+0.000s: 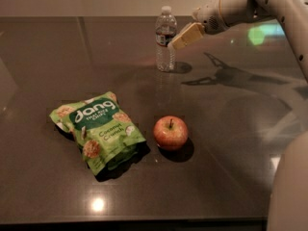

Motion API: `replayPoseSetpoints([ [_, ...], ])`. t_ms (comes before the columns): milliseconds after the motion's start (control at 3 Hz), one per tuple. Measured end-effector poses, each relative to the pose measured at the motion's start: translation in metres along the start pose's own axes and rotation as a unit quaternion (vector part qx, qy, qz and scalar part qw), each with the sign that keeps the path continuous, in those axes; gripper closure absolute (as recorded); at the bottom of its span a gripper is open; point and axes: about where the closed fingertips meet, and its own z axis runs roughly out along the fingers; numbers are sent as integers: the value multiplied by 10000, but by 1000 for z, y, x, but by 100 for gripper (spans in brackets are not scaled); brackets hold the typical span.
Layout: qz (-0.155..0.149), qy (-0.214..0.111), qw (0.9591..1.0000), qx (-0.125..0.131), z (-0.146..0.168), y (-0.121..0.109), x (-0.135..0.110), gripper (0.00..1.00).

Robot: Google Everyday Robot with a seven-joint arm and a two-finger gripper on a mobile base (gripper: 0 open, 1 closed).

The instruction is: Pick water bottle

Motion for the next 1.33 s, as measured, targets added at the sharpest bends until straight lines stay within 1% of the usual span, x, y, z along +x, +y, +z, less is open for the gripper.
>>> replayPoseSetpoints([
  [333, 39, -347, 9989, 300, 6, 2, -7, 0],
  [667, 30, -634, 9969, 462, 15, 5, -14, 0],
  [1000, 57, -814, 9956, 451, 23, 8, -18, 0],
  [1333, 71, -915, 9948, 436, 27, 10, -20, 0],
])
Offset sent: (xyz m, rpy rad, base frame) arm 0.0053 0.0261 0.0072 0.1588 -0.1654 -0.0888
